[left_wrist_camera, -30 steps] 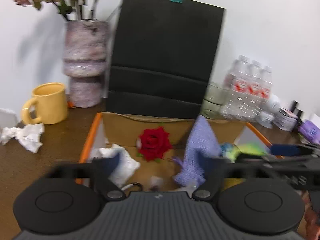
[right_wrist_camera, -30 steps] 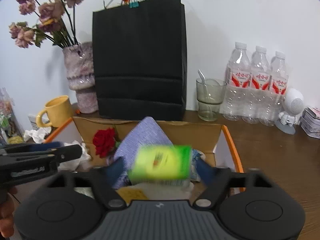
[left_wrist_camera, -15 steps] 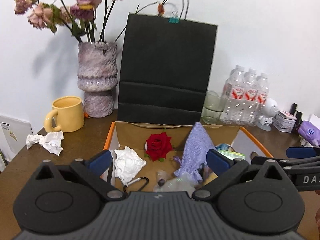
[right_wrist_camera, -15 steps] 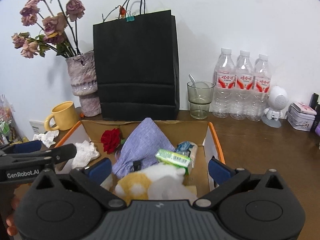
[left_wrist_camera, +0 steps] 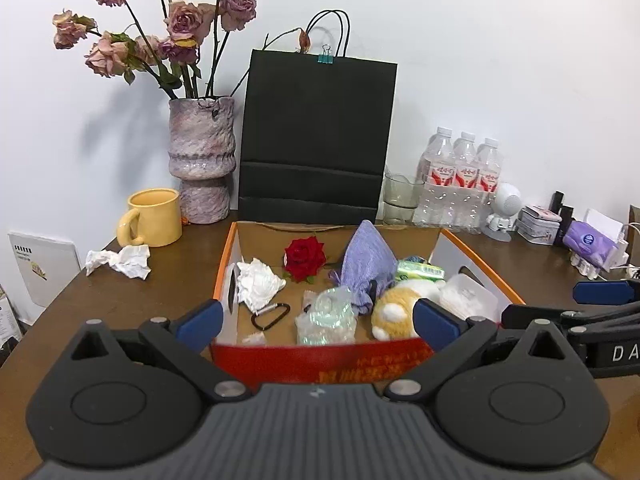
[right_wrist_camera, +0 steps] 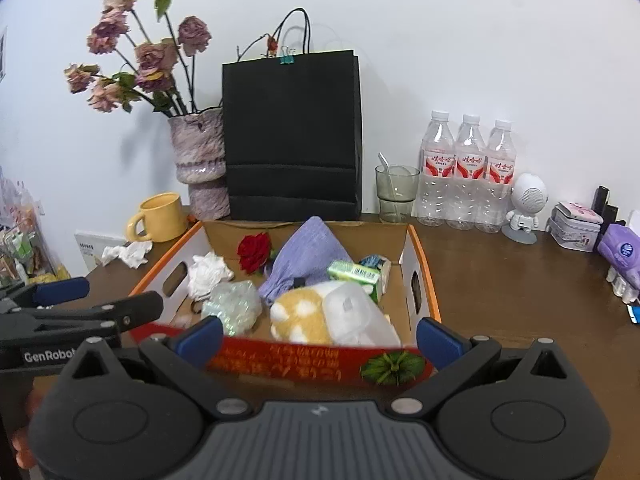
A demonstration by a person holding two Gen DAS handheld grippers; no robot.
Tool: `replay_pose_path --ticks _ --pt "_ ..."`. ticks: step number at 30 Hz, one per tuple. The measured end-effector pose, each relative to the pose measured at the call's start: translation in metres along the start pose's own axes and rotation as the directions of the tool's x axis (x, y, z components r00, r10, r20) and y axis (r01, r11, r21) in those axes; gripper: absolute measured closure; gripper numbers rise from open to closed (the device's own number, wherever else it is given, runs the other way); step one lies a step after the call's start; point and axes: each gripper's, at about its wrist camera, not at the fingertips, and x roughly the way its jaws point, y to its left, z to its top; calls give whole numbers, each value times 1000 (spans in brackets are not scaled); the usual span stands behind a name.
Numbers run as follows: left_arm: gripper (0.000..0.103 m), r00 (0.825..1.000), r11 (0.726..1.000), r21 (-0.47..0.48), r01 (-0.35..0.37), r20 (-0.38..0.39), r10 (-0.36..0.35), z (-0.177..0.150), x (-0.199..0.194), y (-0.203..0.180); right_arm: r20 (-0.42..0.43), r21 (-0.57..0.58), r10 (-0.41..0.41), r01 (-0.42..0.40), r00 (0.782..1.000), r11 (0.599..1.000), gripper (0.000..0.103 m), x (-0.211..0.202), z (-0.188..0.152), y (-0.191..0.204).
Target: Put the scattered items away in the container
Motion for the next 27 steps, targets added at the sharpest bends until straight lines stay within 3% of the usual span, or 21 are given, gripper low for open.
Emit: replay_pose_path --ticks 12,27 --pt "0 999 1000 -24 -4 -40 4 -16 -38 3 -10 -18 -7 7 1000 1000 0 -37 -23 14" --pt "0 999 1000 -21 -22 -31 21 -17 -57 6 -16 -19 -8 8 1000 1000 0 -47 -32 19"
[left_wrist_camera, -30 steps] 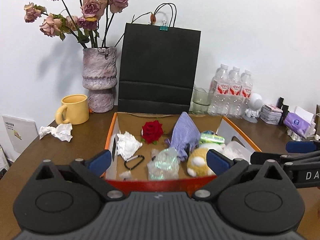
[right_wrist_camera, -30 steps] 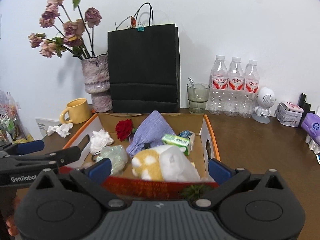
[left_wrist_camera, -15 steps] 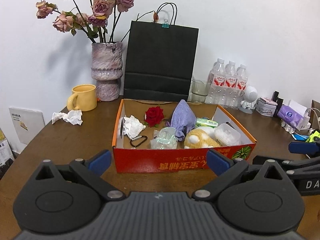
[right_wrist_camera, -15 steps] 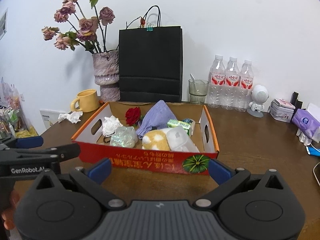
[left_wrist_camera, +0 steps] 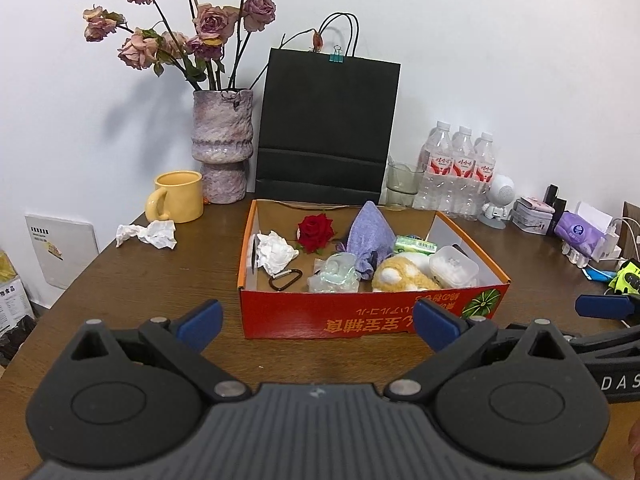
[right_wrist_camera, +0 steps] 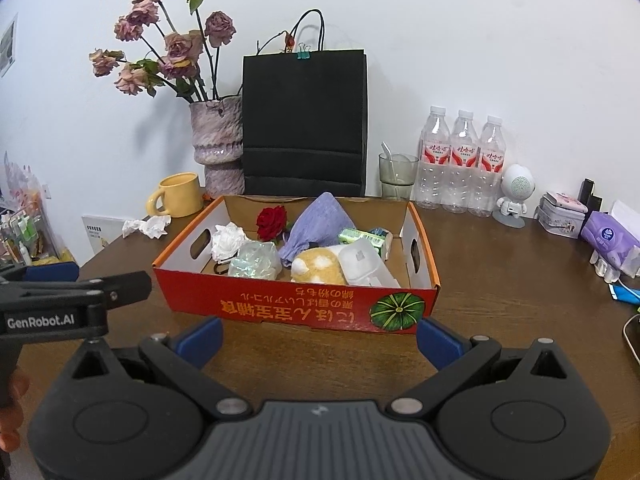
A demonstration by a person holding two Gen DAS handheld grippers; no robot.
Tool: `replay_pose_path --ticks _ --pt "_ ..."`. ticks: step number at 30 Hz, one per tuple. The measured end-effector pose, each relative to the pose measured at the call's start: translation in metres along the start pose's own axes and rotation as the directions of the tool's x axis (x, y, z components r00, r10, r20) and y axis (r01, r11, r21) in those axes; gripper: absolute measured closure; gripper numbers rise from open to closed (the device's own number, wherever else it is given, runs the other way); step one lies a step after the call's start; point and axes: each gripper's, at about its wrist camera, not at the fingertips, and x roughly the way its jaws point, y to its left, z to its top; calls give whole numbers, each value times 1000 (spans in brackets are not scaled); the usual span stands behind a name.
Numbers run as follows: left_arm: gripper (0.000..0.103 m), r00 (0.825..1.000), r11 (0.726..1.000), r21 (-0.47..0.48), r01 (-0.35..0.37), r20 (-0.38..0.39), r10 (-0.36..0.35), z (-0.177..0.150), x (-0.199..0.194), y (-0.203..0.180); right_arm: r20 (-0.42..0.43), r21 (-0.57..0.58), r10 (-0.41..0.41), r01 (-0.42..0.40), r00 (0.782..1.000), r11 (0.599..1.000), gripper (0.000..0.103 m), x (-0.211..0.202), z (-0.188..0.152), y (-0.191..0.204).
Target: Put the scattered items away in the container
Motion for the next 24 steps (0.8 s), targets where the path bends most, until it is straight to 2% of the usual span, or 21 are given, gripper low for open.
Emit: replay_pose_path --ticks 24 --pt "0 1000 1000 2 -8 -29 8 -3 1 1 -10 4 -5 5 1000 1000 0 -1 -4 0"
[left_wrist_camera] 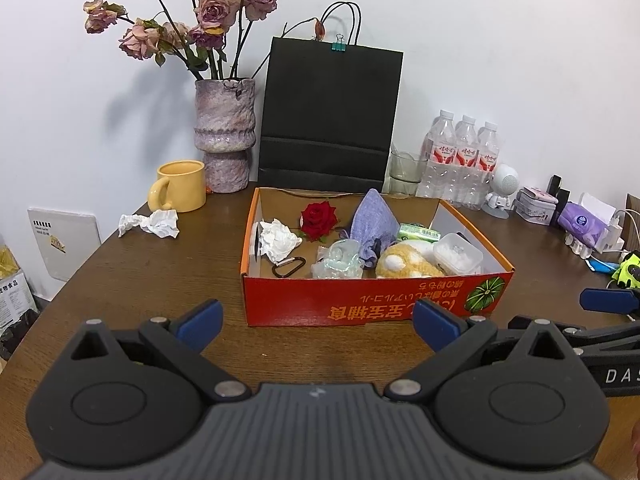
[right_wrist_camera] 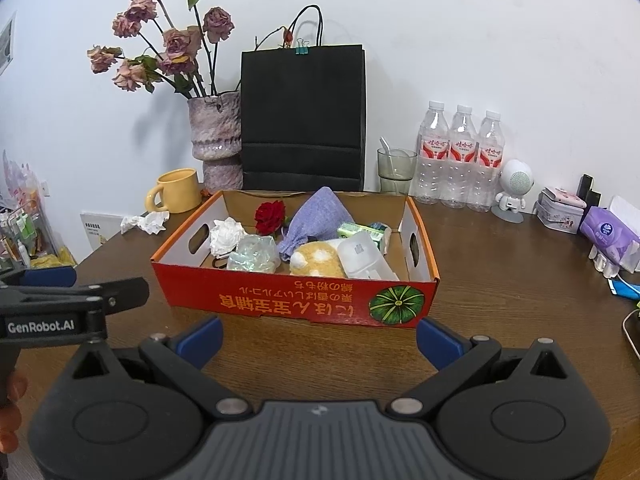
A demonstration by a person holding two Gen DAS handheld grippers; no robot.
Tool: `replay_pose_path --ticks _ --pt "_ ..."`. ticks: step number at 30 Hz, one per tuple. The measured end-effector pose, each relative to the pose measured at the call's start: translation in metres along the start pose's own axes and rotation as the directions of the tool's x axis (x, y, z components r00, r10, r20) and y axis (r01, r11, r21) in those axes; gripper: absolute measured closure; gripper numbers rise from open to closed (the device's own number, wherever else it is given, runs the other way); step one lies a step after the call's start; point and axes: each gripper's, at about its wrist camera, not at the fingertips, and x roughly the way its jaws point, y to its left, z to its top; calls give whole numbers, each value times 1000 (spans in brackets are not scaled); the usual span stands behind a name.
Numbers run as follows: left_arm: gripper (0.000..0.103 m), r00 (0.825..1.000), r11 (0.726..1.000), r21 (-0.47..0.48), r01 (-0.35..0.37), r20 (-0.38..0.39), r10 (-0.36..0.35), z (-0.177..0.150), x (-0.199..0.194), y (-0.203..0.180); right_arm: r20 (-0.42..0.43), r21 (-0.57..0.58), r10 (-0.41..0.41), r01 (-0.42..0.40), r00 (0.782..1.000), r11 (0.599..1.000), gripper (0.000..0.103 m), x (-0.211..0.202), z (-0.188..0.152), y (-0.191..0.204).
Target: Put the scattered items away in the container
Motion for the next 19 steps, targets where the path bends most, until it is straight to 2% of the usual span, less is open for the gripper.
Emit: replay_pose_path --ticks 19 --pt "0 999 1000 5 -1 -33 1 -5 6 -1 -13 6 -2 2 1000 1000 0 5 -4 -2"
